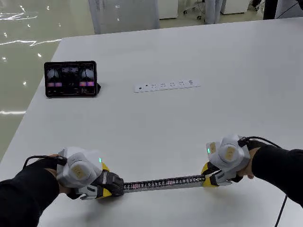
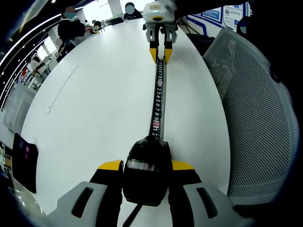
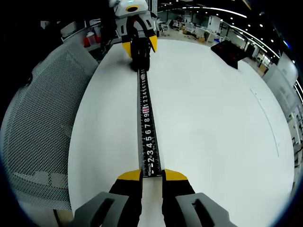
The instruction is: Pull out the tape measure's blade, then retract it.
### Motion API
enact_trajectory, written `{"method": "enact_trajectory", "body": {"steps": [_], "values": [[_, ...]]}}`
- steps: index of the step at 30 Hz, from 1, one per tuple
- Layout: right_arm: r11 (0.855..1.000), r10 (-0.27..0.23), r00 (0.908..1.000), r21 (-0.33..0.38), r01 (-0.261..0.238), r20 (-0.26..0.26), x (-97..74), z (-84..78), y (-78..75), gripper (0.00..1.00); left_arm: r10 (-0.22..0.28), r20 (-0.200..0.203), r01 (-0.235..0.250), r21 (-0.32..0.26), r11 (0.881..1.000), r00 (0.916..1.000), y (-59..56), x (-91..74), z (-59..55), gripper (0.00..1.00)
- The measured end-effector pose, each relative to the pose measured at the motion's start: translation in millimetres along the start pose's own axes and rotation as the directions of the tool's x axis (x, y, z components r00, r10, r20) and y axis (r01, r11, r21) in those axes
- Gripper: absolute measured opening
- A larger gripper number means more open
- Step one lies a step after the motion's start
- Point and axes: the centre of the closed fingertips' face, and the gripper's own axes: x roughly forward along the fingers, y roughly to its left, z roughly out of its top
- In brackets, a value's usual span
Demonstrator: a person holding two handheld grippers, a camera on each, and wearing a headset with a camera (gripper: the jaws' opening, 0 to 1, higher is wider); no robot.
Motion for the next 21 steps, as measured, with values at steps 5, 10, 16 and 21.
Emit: {"method": "enact_trajectory", "body": {"steps": [5, 10, 16, 21], "values": [[1.000, -0.008, 0.9999, -0.015, 0.009, 0.006, -0.7, 0.1, 0.9, 0.12, -0.001, 0.004, 0.001, 0.003, 1.000, 1.0000, 1.5, -2.5, -0.2, 0.32], [0.999, -0.025, 0.9997, -0.035, 0.025, 0.004, -1.3, 0.5, -1.2, 0.15, -0.002, -0.001, 0.002, -0.002, 1.000, 1.0000, 2.0, -6.4, -1.8, 0.31], [0.999, -0.027, 0.9996, -0.046, 0.028, 0.001, -3.1, -1.1, 0.4, 0.16, 0.004, -0.012, -0.004, -0.005, 1.000, 0.9999, 2.9, -12.9, -6.8, 0.31], [0.998, -0.033, 0.9994, -0.046, 0.033, 0.006, -13.5, -1.6, -0.6, 0.18, 0.006, -0.019, -0.006, -0.014, 1.000, 0.9998, 5.2, -23.2, -8.4, 0.32]]}}
